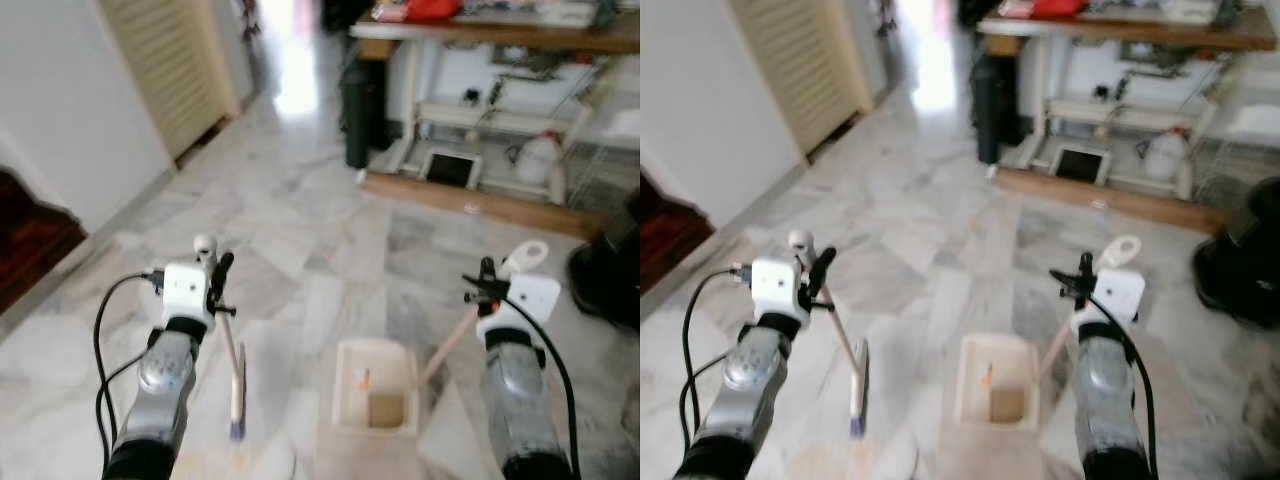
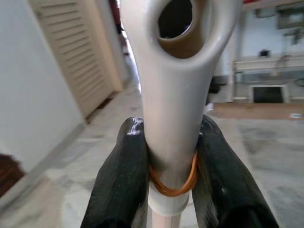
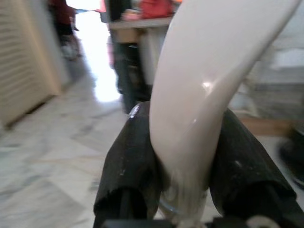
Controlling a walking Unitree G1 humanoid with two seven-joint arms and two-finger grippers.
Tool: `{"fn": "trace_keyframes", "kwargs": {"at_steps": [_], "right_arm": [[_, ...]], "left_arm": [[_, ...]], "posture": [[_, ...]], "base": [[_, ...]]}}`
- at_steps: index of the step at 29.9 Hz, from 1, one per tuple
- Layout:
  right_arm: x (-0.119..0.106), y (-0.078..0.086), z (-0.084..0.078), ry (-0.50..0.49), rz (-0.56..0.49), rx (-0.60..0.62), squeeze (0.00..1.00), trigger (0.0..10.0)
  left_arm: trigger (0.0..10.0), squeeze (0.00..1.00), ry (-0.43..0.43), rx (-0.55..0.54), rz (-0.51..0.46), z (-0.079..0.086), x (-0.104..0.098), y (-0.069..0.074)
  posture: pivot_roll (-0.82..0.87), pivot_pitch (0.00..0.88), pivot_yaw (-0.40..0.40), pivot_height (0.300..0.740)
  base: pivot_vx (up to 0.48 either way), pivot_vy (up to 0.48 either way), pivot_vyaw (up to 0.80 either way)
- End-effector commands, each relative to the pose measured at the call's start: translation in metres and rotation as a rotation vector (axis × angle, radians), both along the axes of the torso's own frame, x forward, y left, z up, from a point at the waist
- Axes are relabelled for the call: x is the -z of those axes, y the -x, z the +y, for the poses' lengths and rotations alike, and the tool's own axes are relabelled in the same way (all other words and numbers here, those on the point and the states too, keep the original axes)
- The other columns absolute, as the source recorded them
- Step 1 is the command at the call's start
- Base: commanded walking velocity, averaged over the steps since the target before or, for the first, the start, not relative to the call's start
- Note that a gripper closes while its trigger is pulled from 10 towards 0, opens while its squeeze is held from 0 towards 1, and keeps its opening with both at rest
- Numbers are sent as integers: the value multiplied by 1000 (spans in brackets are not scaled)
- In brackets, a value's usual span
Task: Sweep floor
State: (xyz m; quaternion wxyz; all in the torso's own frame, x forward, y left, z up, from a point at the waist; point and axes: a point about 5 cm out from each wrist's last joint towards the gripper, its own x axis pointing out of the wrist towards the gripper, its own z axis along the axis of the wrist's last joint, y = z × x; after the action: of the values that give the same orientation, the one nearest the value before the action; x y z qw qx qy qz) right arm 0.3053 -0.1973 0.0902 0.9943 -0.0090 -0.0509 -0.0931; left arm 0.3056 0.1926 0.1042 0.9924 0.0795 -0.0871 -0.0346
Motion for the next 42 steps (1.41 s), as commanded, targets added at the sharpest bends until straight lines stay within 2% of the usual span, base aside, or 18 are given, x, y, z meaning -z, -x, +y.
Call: {"fn": "trace_keyframes", "kwargs": {"at_steps": [1, 8, 14, 22, 34, 42], "right_arm": [[-11, -5, 5, -30, -46, -15, 0, 10000], [-12, -8, 5, -36, -42, -29, 0, 10000], [-12, -9, 0, -32, -39, -28, 0, 10000], [-12, -8, 7, -60, -44, -42, 0, 10000], [-8, -5, 12, -63, -28, -55, 0, 10000], [-8, -4, 17, -65, -31, -73, 0, 10000]], "left_arm": [[10000, 0, -32, -12, -52, 3, -12, -2], [10000, 0, -22, -35, -68, 3, -14, 3], [10000, 0, -8, -34, -60, -5, -10, 3], [10000, 0, -2, -29, -42, -6, -7, 3], [10000, 0, 12, -17, -26, -12, -3, 10], [10000, 0, 11, -11, -13, -12, -1, 13]], "posture": [[93, 0, 83, 740], [110, 0, 62, 740], [85, 0, 46, 740], [68, 0, 57, 740], [65, 0, 56, 740], [81, 0, 54, 740]], "base": [[0, 0, 800], [0, 0, 800], [0, 0, 800], [0, 0, 741], [0, 0, 0], [0, 150, 514]]}}
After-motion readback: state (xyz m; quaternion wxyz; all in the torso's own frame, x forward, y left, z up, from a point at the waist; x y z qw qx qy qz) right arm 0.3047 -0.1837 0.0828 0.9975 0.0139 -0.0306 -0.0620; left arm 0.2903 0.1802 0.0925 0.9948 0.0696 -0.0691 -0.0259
